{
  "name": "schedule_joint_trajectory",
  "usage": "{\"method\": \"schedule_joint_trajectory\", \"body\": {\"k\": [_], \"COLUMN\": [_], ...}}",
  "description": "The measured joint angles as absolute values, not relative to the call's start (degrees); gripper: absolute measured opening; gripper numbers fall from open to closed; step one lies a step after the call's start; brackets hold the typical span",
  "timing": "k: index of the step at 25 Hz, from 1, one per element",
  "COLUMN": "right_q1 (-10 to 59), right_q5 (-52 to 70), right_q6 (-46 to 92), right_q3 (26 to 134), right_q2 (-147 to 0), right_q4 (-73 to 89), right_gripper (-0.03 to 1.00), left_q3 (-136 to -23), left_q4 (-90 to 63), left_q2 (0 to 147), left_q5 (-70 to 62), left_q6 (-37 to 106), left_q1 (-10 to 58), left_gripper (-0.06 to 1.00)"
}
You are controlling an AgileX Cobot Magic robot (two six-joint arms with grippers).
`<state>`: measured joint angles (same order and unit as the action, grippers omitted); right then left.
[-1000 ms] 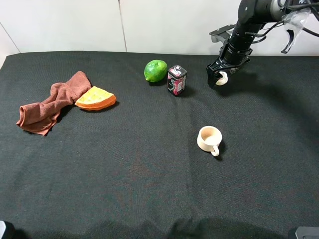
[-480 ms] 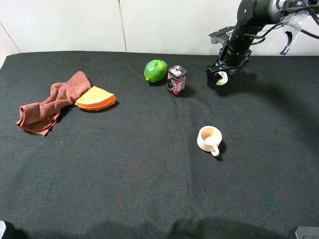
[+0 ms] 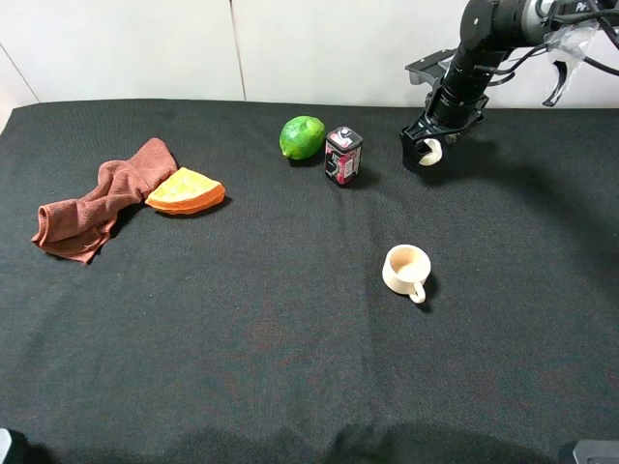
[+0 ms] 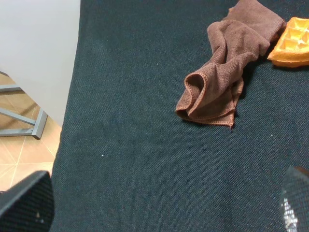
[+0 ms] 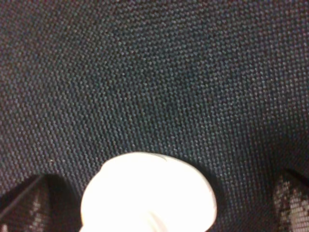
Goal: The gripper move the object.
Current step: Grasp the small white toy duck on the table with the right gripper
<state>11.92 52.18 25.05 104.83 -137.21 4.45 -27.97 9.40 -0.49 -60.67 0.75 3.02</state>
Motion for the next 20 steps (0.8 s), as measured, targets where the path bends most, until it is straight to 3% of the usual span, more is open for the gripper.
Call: {"method": "schedule_joint_trajectory", "body": {"k": [13,20], "right_q1": [11.9,11.9], "right_q5": [52.2,52.2], "right_q6": [25.0,25.0], "right_q3": [104.8,104.8], "right_q2": [-137.2,-137.2], "right_q4": [3.4,3.4], "right_gripper": [0.69,0.52], "left_q3": [-28.0,-28.0], "left_q4": [9.4,9.4], "left_q2": [-0.5,-0.5], "left_q5": [-60.7,-60.7], "left_q6": [0.7,0.7], "left_q1": [3.0,3.0], "left_gripper": [0.99,0.99]}}
